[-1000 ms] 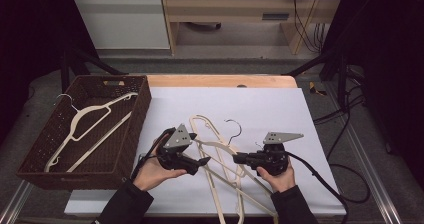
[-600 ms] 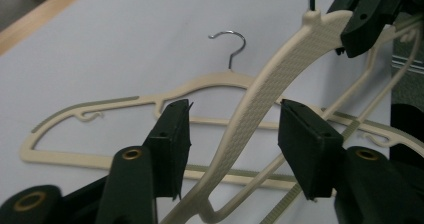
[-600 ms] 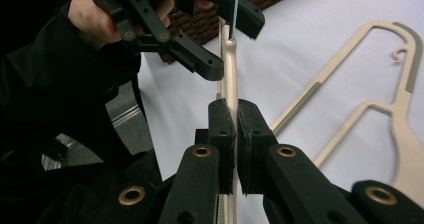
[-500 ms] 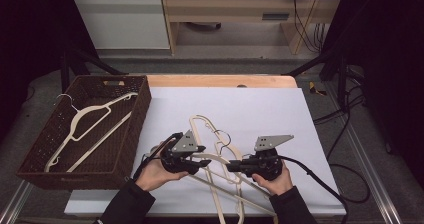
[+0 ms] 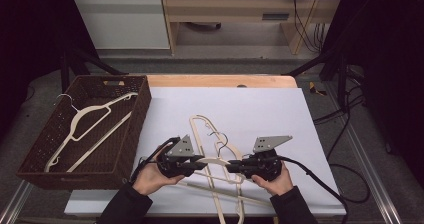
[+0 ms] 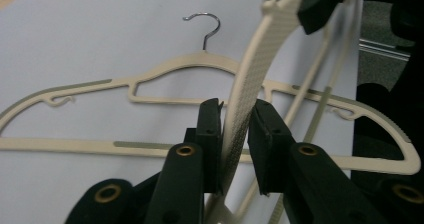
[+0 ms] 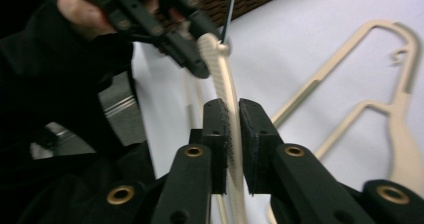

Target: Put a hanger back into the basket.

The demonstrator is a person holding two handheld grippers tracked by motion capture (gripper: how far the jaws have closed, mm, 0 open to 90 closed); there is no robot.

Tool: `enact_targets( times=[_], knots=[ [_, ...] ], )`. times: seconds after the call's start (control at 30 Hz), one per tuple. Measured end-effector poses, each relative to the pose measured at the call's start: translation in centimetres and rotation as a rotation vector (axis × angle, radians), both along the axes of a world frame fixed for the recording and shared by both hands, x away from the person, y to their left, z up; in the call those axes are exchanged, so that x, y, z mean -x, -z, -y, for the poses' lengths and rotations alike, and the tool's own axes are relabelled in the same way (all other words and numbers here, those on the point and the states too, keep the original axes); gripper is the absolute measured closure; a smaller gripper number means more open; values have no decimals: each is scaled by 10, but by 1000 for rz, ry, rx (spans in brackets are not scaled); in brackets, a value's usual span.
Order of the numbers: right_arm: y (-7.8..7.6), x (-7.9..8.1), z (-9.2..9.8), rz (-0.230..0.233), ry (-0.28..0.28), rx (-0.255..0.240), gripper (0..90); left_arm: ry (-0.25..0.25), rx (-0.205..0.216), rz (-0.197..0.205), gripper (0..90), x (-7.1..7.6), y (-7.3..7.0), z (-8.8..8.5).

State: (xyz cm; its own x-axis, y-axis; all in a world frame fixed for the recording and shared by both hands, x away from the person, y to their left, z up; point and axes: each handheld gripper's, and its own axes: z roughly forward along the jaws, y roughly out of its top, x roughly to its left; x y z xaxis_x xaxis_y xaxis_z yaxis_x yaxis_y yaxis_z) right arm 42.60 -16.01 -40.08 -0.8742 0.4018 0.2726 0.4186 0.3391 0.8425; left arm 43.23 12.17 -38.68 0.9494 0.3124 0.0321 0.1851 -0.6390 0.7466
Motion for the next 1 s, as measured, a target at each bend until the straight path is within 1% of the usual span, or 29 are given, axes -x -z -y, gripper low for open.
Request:
enact_targets(
  times=[0.03,0.13,0.23,0.27,0.3,0.33,0.37,0.4,0.47,0.53,0.57,0.6,0.63,0.67,0.7,0.8,0.83,0.87,0.9,0.93,0.97,1.0],
  knots=[
    [0,0,0,21,13,4,782,2,12,-11,791,2,1,1],
    [-2,1,1,55,36,2,735,0,16,-13,814,5,1,1],
    [-2,2,1,85,63,0,676,4,36,-38,840,9,3,2],
    [-2,2,1,92,69,-1,658,4,36,-38,849,9,3,2],
    [-2,3,1,104,81,3,644,4,43,-52,858,11,4,3],
    [-2,3,1,121,89,7,632,4,43,-52,866,11,4,3],
    [-2,3,2,134,95,13,618,-5,33,-33,868,14,4,4],
    [-3,3,2,143,96,16,601,-9,38,-33,869,14,4,3],
    [-4,4,3,146,93,14,561,-21,63,-44,869,15,4,1],
    [-7,6,6,167,104,19,512,-43,66,-34,869,15,3,-4],
    [-8,7,8,179,115,23,480,-43,66,-34,869,15,3,-4],
    [-10,7,11,189,127,24,449,-74,80,-26,869,15,1,-9],
    [-11,9,14,197,138,22,429,-91,90,-27,870,15,-1,-11],
    [-11,9,14,197,138,22,429,-91,90,-27,870,15,-1,-11],
    [-13,10,21,209,165,2,381,-118,107,-20,870,15,-3,-16],
    [-12,10,33,212,229,-21,313,-157,114,1,869,16,-8,-22],
    [-12,10,36,213,254,-24,284,-166,115,10,869,16,-9,-24],
    [-12,10,36,213,254,-24,284,-166,115,10,869,16,-9,-24],
    [-11,9,42,217,298,-26,248,-186,125,18,869,16,-13,-28],
    [-11,9,44,220,316,-26,221,-186,125,18,869,16,-13,-28],
    [-11,9,46,222,330,-22,197,-201,135,27,869,16,-16,-34],
    [-10,9,48,226,345,-16,180,-209,144,25,869,16,-18,-36]
  ],
)
